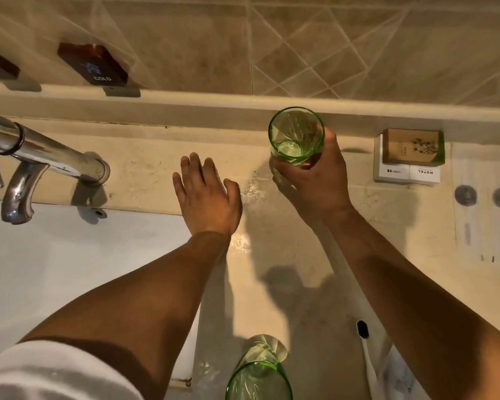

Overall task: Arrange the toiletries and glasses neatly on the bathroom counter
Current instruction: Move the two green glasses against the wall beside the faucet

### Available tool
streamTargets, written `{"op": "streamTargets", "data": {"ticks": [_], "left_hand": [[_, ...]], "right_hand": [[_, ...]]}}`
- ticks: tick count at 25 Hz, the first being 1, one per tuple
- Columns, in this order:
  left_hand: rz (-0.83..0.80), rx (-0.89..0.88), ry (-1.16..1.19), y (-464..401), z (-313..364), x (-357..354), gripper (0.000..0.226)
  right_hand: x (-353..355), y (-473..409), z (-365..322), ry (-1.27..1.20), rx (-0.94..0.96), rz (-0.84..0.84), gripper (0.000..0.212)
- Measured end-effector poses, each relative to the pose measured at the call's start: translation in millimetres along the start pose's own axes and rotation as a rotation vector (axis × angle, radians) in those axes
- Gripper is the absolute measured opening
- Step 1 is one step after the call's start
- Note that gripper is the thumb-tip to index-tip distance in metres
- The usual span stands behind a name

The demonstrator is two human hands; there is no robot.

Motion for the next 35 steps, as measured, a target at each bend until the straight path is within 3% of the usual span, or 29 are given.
{"op": "streamTargets", "data": {"ticks": [11,18,21,23,26,29,35], "left_hand": [[-0.001,0.005,-0.004,2,0,0,0.060],[-0.026,-0.002,0.011,3,3,3,0.061],[-0.061,-0.007,-0.037,5,6,4,0.065],[-0.087,-0.104,-0.072,5,13,6,0.063],[-0.162,-0.340,-0.093,20,28,3,0.066],[-0.238,-0.300,-0.080,36,31,2,0.075],[-0.093,-0.291,0.006,38,29,7,0.066]], "right_hand": [[16,9,2,0.135,0.014,-0.055,0.095],[57,90,32,0.136,0.060,0.069,0.049],[91,130,48,0.269,0.074,0.040,0.035],[116,157,59,0.349,0.062,0.056,0.032],[158,196,72,0.473,-0.009,0.145,0.032],[195,231,89,0.621,-0.125,0.245,0.035],[220,266,116,0.742,-0.319,0.286,0.060]]}}
Point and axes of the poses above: each hand's wrist, its own y-axis away from the middle knuckle, its own x-axis out of the back of the hand, z = x × y, the point moved 5 cm from there along -y, towards the middle knuckle, and after that the axes turned 7 degrees about z, right-handed, at the moved point
